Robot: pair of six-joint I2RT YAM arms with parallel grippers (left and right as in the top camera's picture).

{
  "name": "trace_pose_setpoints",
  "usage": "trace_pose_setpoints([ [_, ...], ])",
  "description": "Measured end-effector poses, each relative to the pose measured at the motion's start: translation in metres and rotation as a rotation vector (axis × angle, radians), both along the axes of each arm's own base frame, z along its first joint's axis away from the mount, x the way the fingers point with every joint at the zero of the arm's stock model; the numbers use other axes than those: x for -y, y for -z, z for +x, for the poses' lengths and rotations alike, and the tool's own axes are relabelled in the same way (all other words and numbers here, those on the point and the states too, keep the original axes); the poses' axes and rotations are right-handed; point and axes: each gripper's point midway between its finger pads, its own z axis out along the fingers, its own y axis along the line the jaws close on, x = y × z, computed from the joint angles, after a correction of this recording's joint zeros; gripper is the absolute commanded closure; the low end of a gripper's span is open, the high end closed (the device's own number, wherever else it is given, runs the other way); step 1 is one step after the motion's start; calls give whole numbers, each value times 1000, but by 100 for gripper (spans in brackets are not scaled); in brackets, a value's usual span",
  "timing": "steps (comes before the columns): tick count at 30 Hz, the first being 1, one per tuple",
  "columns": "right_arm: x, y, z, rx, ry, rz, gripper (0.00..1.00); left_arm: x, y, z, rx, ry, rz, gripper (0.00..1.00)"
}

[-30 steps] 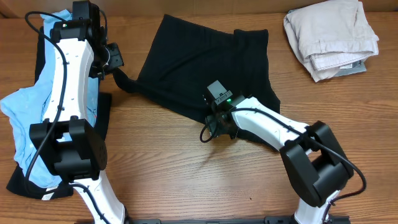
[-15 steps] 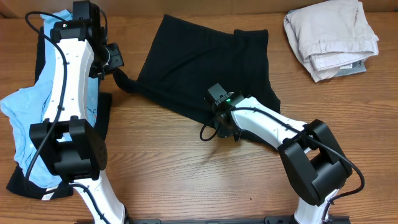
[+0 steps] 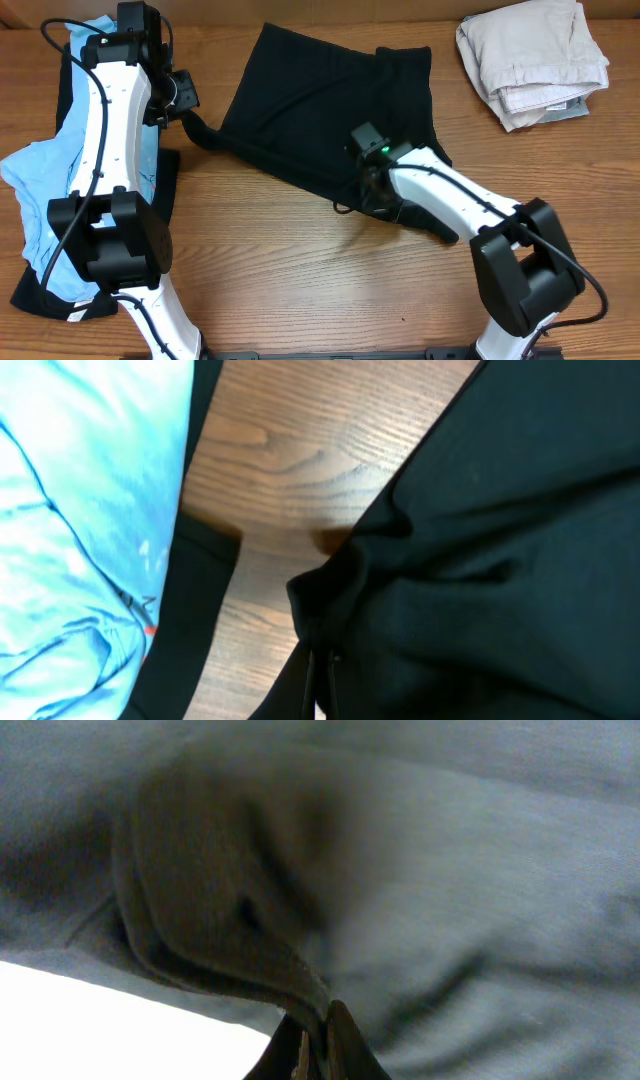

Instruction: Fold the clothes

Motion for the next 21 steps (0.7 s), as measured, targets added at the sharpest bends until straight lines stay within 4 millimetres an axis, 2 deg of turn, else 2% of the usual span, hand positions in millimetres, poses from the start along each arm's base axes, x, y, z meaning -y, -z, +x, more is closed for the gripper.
trace_pose_setpoints([
  [2,9,-16,6,8,34,5,96,1,-5,-4,-11,1,-4,96],
  [4,18,-44,19,53,71,30,96,1,-19,-4,-3,2,-5,96],
  [6,28,-83,35,130,104,67,96,2,-42,-2,32,4,-6,96],
  [10,54,-184,56,341,142,152,96,5,-100,6,162,15,-3,96],
  [14,80,-272,53,531,156,212,96,14,-155,3,296,39,-11,96],
  [17,100,-334,43,675,163,257,96,22,-212,-8,450,69,-16,96],
  [21,112,-375,26,759,140,286,96,28,-280,-40,632,93,-5,96],
])
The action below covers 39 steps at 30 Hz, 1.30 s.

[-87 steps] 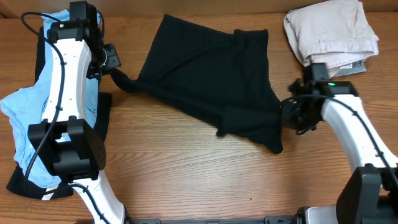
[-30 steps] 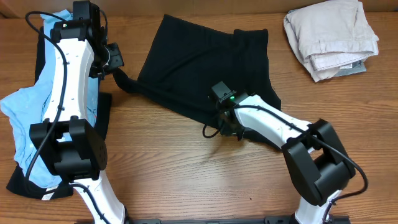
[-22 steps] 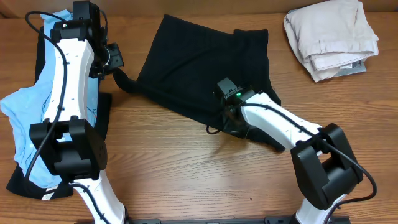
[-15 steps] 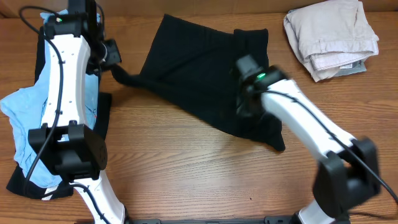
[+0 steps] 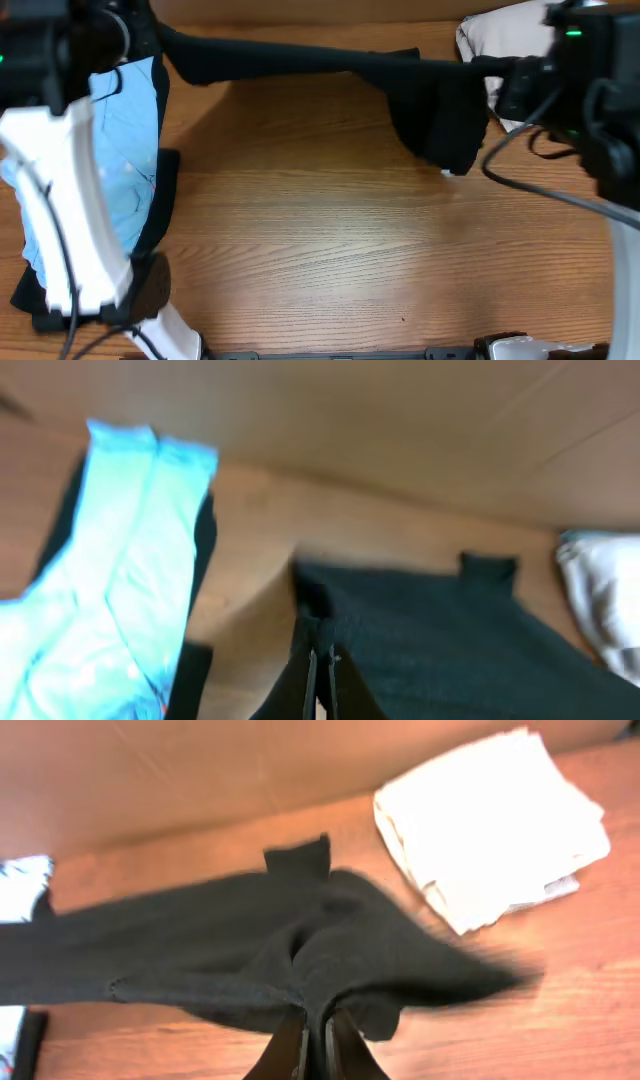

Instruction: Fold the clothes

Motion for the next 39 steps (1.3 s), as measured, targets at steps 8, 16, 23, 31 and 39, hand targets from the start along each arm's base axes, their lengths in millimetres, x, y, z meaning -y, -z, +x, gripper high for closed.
trace_pose_setpoints([
  [8,2,-38,-42,96,-45,11,96,2,-108,-99,326,-16,32,96],
  [16,-3,-26,-59,25,-83,28,96,3,-123,-125,381,-20,37,96],
  [23,-28,18,-39,-166,-193,84,96,-6,-75,-83,198,-49,48,96],
  [31,-68,117,-11,-458,-300,83,96,-14,3,-42,-84,-58,52,96],
  [39,-84,225,11,-569,-308,88,96,-19,100,27,-333,-43,52,96],
])
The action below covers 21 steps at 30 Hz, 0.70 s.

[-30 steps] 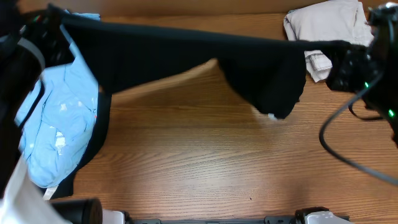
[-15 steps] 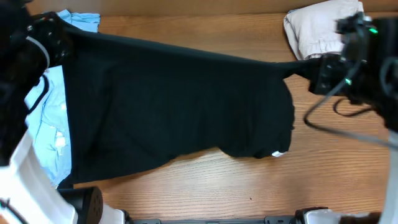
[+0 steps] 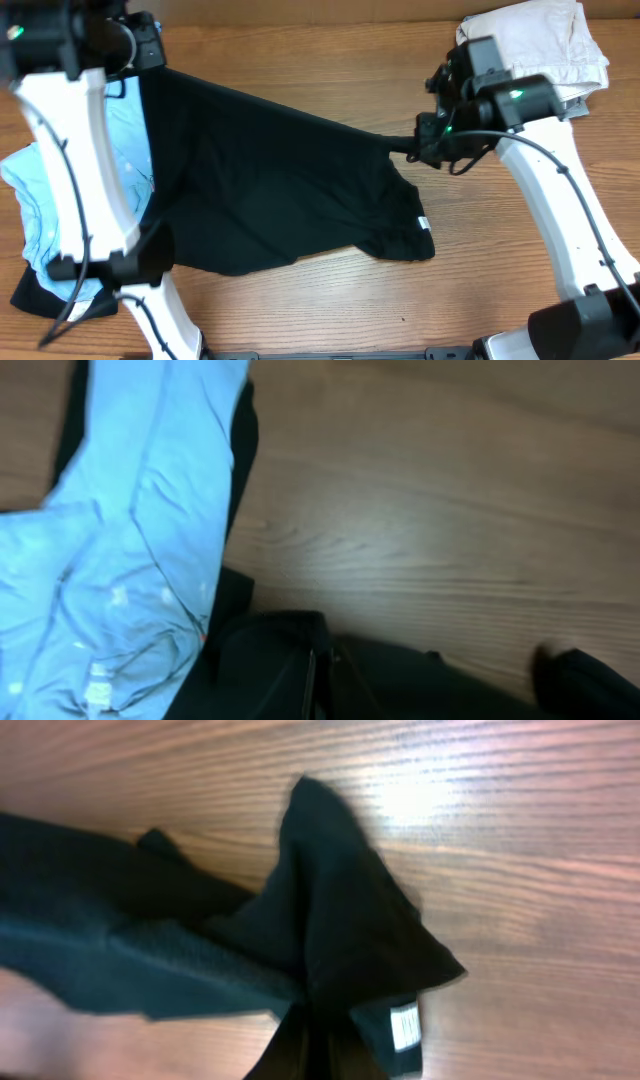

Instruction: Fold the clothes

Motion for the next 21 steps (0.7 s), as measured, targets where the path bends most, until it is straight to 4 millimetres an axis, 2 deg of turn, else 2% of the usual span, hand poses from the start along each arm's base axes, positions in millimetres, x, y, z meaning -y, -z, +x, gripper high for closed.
trace_pose_setpoints([
  [4,-5,42,1,-16,-3,24,96,-1,46,20,-107,0,-7,96],
  [7,-10,70,-12,-68,-16,53,94,-2,73,30,-169,2,-10,96],
  [9,-14,86,-25,-121,-29,57,63,-1,86,34,-197,6,-12,96],
  [10,-16,92,-31,-142,-39,55,54,0,91,35,-208,9,-12,96],
  [13,-23,100,-42,-180,-60,57,40,2,98,37,-224,14,-9,96],
  [18,-24,99,-34,-156,-26,74,39,5,99,40,-217,19,-8,96],
  [21,-13,99,-25,-154,58,80,38,4,99,40,-218,19,-8,96],
])
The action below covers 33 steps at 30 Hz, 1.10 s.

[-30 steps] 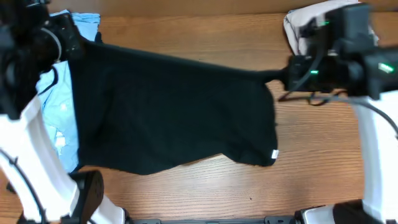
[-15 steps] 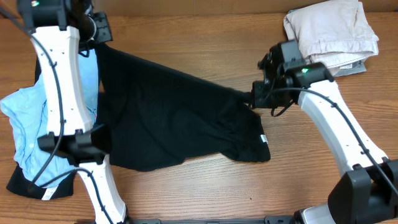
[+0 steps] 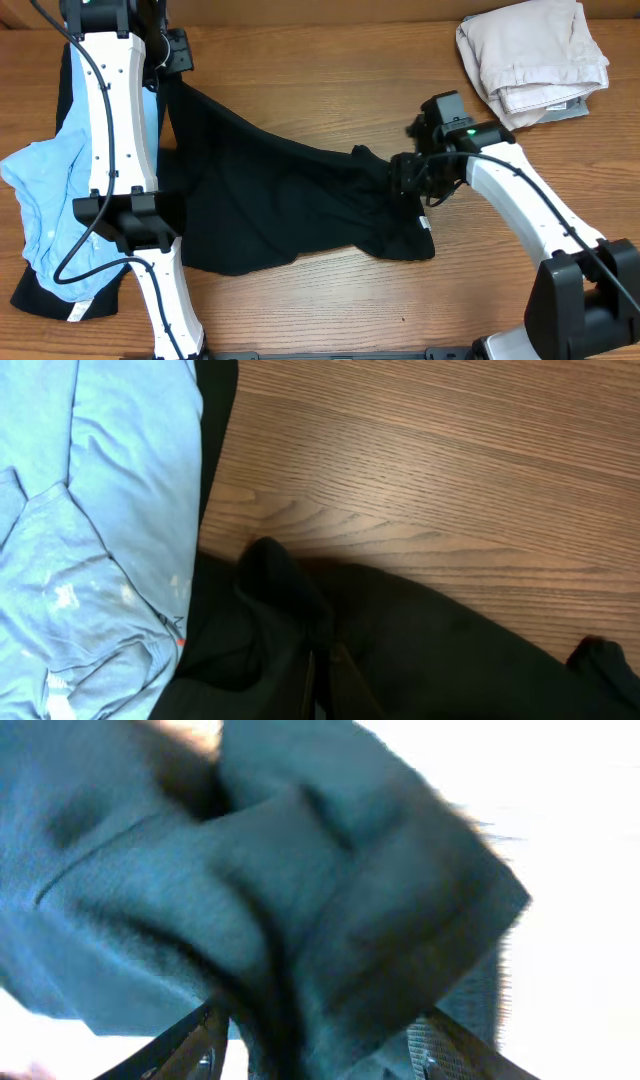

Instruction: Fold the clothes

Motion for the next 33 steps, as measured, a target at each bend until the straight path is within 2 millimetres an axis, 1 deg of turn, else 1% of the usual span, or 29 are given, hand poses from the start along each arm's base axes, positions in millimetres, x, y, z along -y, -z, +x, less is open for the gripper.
trace_pose_setpoints([
  [4,22,0,12,-2,129,-13,37,0,0,0,0,0,0,96],
  [6,26,1,12,-7,150,-16,35,0,0,0,0,0,0,96],
  [11,28,2,9,-28,177,-24,31,0,0,0,0,0,0,96],
  [15,26,4,17,0,203,-11,31,0,0,0,0,0,0,96],
  [18,26,17,22,5,214,-8,32,0,0,0,0,0,0,96],
  [22,27,47,22,-42,226,-25,35,0,0,0,0,0,1,96],
  [25,28,62,21,-69,237,-41,36,0,0,-1,-4,0,1,96],
  [29,31,65,26,-51,252,-52,37,-1,0,-1,-6,-1,3,96],
  [33,31,67,33,-17,265,-49,41,-1,1,-2,-7,-1,3,96],
])
